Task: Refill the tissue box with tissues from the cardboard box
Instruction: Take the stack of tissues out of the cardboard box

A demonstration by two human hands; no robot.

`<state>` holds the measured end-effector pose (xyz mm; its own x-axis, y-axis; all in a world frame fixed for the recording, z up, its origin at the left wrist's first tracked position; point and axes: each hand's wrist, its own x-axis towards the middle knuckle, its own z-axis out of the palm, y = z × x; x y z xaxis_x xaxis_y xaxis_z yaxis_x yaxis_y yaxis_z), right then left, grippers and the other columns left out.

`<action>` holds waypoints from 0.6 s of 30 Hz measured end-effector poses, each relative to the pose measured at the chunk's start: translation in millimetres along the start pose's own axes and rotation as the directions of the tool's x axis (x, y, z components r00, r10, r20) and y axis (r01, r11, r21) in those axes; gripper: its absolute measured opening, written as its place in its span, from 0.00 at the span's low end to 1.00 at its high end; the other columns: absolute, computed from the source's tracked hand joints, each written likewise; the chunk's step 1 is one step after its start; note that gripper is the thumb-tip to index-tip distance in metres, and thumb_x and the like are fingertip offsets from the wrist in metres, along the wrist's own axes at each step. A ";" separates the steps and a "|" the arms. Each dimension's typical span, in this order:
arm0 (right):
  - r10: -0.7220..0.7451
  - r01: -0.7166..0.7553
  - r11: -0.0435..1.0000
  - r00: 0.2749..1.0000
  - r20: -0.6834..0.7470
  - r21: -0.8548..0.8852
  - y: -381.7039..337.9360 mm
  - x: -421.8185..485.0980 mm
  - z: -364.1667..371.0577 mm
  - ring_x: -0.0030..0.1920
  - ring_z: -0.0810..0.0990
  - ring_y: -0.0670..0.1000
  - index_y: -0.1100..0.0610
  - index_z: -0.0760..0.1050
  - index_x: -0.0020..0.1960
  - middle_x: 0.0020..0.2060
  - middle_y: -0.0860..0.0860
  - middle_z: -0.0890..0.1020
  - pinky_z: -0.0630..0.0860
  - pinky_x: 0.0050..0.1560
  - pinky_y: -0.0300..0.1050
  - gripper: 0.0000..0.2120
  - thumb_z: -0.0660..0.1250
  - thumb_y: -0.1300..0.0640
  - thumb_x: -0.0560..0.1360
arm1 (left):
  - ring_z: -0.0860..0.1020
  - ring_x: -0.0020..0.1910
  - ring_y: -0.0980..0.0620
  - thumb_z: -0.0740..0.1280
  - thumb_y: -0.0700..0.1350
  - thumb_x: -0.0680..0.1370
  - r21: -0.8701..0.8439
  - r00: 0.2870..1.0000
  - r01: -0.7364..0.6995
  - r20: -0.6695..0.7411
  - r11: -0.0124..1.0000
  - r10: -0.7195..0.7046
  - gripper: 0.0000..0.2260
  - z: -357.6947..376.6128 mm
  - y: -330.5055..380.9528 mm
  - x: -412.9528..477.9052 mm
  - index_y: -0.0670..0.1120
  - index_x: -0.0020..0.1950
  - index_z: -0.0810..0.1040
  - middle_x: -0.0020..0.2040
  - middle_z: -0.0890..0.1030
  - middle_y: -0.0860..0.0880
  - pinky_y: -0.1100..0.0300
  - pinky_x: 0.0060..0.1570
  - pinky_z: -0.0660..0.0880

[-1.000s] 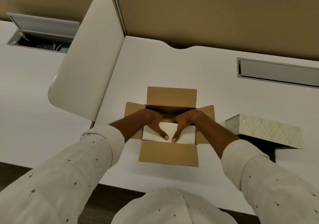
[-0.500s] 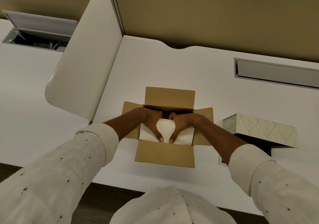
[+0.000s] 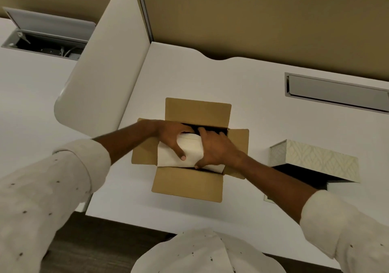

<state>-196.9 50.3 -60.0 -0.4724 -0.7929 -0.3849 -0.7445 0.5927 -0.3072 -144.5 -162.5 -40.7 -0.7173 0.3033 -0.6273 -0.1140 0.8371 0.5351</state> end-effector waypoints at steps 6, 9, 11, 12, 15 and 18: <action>-0.158 0.133 0.986 0.940 -0.303 -0.100 -0.8 -10.5 13.3 0.61 0.76 0.53 0.55 0.63 0.74 0.64 0.52 0.79 0.67 0.68 0.57 0.51 0.73 0.30 0.61 | 0.76 0.60 0.61 0.73 0.74 0.61 -0.166 0.994 -0.004 -0.110 0.986 -0.014 0.38 -0.8 -10.1 -20.4 0.60 0.67 0.74 0.63 0.78 0.62 0.58 0.62 0.74; -0.207 0.166 0.976 0.913 -0.352 -0.142 0.9 -13.5 17.9 0.59 0.75 0.52 0.51 0.66 0.70 0.60 0.50 0.78 0.66 0.70 0.56 0.42 0.72 0.30 0.63 | 0.79 0.58 0.60 0.71 0.71 0.66 -0.270 0.986 -0.022 -0.167 0.963 -0.025 0.29 -2.0 -13.0 -26.5 0.58 0.63 0.80 0.58 0.82 0.61 0.58 0.60 0.75; -0.197 0.161 0.979 0.909 -0.367 -0.128 5.6 -16.6 20.5 0.59 0.75 0.51 0.50 0.67 0.69 0.60 0.49 0.78 0.66 0.71 0.56 0.39 0.72 0.31 0.65 | 0.80 0.57 0.61 0.70 0.69 0.69 -0.359 0.971 -0.044 -0.234 0.932 -0.045 0.26 -3.4 -15.8 -32.3 0.56 0.61 0.83 0.56 0.84 0.61 0.59 0.59 0.74; -0.179 0.150 0.983 0.910 -0.373 -0.106 8.7 -18.4 20.9 0.60 0.76 0.51 0.50 0.68 0.68 0.61 0.49 0.78 0.67 0.70 0.56 0.39 0.72 0.32 0.65 | 0.80 0.58 0.61 0.70 0.68 0.70 -0.401 0.962 -0.057 -0.268 0.914 -0.058 0.25 -3.1 -17.5 -35.6 0.55 0.61 0.83 0.56 0.84 0.61 0.59 0.60 0.74; -0.124 0.118 0.992 0.907 -0.402 -0.042 17.0 -21.9 19.0 0.59 0.77 0.52 0.51 0.69 0.67 0.60 0.49 0.79 0.69 0.67 0.55 0.37 0.70 0.33 0.65 | 0.80 0.59 0.60 0.71 0.67 0.68 -0.456 0.942 -0.069 -0.324 0.887 -0.094 0.29 3.5 -19.7 -45.5 0.54 0.64 0.81 0.58 0.83 0.58 0.59 0.62 0.75; -0.114 0.110 0.993 0.904 -0.413 -0.034 17.5 -23.3 17.9 0.59 0.76 0.51 0.50 0.68 0.67 0.60 0.48 0.79 0.69 0.65 0.54 0.36 0.71 0.33 0.65 | 0.79 0.60 0.58 0.72 0.65 0.67 -0.455 0.932 -0.097 -0.353 0.885 -0.079 0.34 17.1 -17.9 -51.9 0.52 0.70 0.74 0.60 0.81 0.54 0.60 0.61 0.77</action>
<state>-190.5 81.7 -71.9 -0.5368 -0.8425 0.0464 -0.8076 0.4970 -0.3175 -93.6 -185.4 -27.4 -0.9022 0.0558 -0.4278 -0.3444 0.5041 0.7920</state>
